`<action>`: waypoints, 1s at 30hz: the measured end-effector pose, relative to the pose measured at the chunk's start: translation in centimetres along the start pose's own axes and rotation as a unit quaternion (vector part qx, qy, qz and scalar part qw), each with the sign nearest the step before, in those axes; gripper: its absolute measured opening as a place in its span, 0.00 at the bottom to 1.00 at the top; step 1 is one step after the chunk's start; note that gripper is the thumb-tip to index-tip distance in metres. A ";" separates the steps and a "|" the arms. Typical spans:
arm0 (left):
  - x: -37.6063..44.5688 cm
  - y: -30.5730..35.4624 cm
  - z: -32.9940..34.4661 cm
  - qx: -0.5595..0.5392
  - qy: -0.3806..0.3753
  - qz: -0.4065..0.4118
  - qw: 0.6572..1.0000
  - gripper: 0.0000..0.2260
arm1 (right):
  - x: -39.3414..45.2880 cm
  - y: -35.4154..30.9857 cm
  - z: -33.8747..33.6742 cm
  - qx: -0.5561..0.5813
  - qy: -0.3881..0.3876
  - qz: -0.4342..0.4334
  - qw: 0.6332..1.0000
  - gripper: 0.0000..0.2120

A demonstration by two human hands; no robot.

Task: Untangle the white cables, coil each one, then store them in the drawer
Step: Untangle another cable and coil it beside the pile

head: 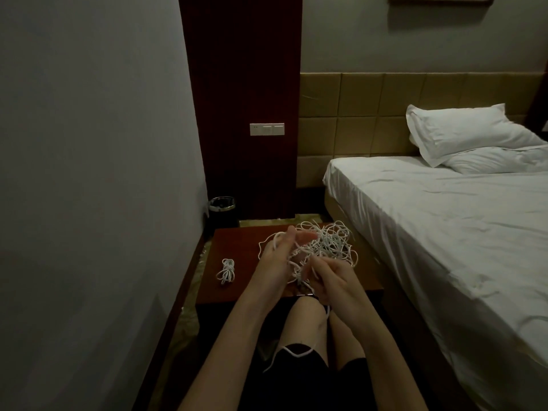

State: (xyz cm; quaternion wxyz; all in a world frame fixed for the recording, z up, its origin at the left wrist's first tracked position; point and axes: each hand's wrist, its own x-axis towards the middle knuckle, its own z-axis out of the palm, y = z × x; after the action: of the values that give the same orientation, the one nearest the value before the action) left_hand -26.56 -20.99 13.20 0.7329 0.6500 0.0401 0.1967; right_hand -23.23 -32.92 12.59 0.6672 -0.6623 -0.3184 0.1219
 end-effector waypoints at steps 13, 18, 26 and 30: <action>1.1 1.6 -1.0 -0.308 0.045 -0.063 0.948 0.21 | -0.4 1.5 -1.1 -0.114 0.030 -0.065 0.991 0.02; 1.3 1.3 -0.2 -0.246 0.013 -0.058 0.967 0.21 | -0.6 1.1 0.3 -0.175 -0.052 -0.029 0.983 0.07; 1.7 2.2 -3.2 -0.369 0.107 -0.022 0.923 0.21 | -0.8 1.4 -1.1 -0.091 -0.056 0.009 0.994 0.02; 1.7 1.6 -4.0 -0.243 0.137 -0.001 0.960 0.20 | -0.8 1.7 -1.9 -0.136 -0.026 -0.017 0.990 0.03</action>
State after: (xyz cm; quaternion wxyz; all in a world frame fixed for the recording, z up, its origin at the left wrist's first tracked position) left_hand -26.66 -16.59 14.49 0.8565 0.4192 0.0921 0.2867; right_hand -22.25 -34.78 10.92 0.5640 -0.7381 -0.3608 0.0832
